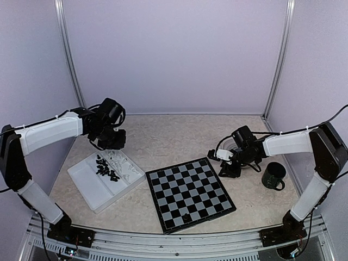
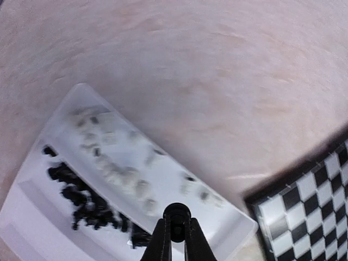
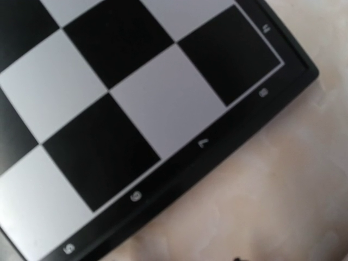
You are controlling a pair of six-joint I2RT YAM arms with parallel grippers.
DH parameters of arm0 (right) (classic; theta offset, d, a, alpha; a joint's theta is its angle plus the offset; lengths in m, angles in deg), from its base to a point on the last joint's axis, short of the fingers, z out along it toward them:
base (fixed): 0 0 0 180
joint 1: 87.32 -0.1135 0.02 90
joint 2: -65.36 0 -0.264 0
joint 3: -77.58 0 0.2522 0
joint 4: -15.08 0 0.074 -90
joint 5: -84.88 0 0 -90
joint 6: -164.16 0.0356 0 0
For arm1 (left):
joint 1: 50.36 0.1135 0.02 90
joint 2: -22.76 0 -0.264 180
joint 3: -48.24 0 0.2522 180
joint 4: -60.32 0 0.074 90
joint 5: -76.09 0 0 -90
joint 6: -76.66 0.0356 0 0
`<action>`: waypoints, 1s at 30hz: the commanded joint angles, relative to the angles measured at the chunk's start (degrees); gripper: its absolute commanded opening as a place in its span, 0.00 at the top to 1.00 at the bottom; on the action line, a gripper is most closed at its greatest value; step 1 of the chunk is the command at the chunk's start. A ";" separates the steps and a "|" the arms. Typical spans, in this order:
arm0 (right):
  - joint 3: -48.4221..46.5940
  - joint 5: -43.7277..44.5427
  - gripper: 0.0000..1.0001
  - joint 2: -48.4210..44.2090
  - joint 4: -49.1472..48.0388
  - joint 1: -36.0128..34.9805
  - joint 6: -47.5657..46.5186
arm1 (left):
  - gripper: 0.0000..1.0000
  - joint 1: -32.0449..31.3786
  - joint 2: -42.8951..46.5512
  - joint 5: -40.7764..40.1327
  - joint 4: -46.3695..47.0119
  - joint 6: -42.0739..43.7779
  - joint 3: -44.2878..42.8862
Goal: Set up the chess pieces on the board
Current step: Place the pawn at h7.
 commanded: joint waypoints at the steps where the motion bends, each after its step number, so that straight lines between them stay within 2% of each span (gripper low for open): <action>1: 0.48 -0.65 0.54 -0.18 -0.78 -0.66 0.43 | 0.96 -12.80 -0.20 8.00 -1.13 3.52 -3.60; 7: 0.78 0.92 0.54 0.13 -1.49 -0.60 0.58 | 0.97 -28.77 -6.35 10.45 -0.40 4.83 -7.73; 12: 1.13 2.18 0.54 -0.07 -2.13 -0.60 0.50 | 0.96 -35.83 -8.79 12.71 0.16 3.44 -5.89; 20: 0.89 2.28 0.54 0.67 -1.86 -0.60 0.50 | 0.96 -39.66 -11.33 14.37 4.87 0.64 -3.18; 30: 0.95 2.55 0.54 0.93 -1.71 -0.61 0.17 | 0.95 -43.36 -15.79 14.14 0.67 3.13 -2.43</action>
